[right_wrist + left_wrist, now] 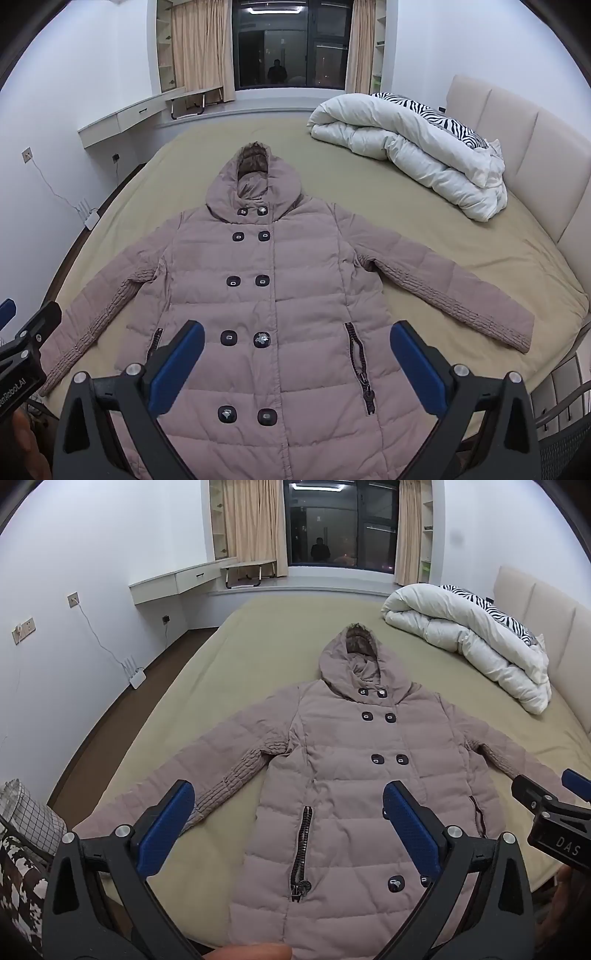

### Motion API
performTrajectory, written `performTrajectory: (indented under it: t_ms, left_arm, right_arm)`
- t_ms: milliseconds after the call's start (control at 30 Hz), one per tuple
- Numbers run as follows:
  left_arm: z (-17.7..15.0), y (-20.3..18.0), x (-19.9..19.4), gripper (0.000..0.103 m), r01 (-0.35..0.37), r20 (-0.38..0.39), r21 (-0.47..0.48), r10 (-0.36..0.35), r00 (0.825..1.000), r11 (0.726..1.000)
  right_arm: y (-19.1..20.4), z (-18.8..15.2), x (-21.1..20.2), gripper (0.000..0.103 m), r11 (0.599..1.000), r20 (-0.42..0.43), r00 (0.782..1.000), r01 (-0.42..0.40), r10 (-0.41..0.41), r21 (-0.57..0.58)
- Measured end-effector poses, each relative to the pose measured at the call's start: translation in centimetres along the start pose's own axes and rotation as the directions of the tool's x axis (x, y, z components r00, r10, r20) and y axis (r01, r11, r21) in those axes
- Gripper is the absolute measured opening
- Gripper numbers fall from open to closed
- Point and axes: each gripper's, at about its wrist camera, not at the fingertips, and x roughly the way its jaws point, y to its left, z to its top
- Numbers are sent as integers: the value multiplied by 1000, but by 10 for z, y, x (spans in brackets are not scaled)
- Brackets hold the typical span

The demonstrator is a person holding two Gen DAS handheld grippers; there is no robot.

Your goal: Fold large clothes

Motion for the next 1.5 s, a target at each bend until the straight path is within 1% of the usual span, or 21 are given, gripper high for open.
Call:
performTrajectory:
  t_ms: [300, 333, 433, 667, 833, 1500]
  left_arm:
    - [-2, 0, 4, 103, -7, -7, 3, 7, 1000, 1000]
    - [-2, 0, 5, 103, -8, -8, 3, 8, 1000, 1000]
    - [-2, -1, 6, 103, -10, -8, 4, 10, 1000, 1000]
    - [-3, 0, 8, 103, -11, -8, 4, 11, 1000, 1000]
    - [-3, 0, 8, 103, -11, -8, 6, 11, 1000, 1000]
    - [-6, 3, 10, 103, -14, -6, 6, 14, 1000, 1000]
  right_arm:
    - [-1, 2, 0, 103, 1000, -3, 1000, 2, -2, -1]
    - [1, -5, 4, 103, 1000, -3, 1000, 2, -2, -2]
    - [1, -6, 5, 103, 1000, -2, 1000, 1, -1, -2]
    - [1, -2, 3, 103, 1000, -6, 1000, 1, -1, -2]
    - [2, -8, 6, 103, 1000, -6, 1000, 1, -1, -2]
    - [3, -9, 6, 103, 1000, -9, 1000, 3, -3, -3]
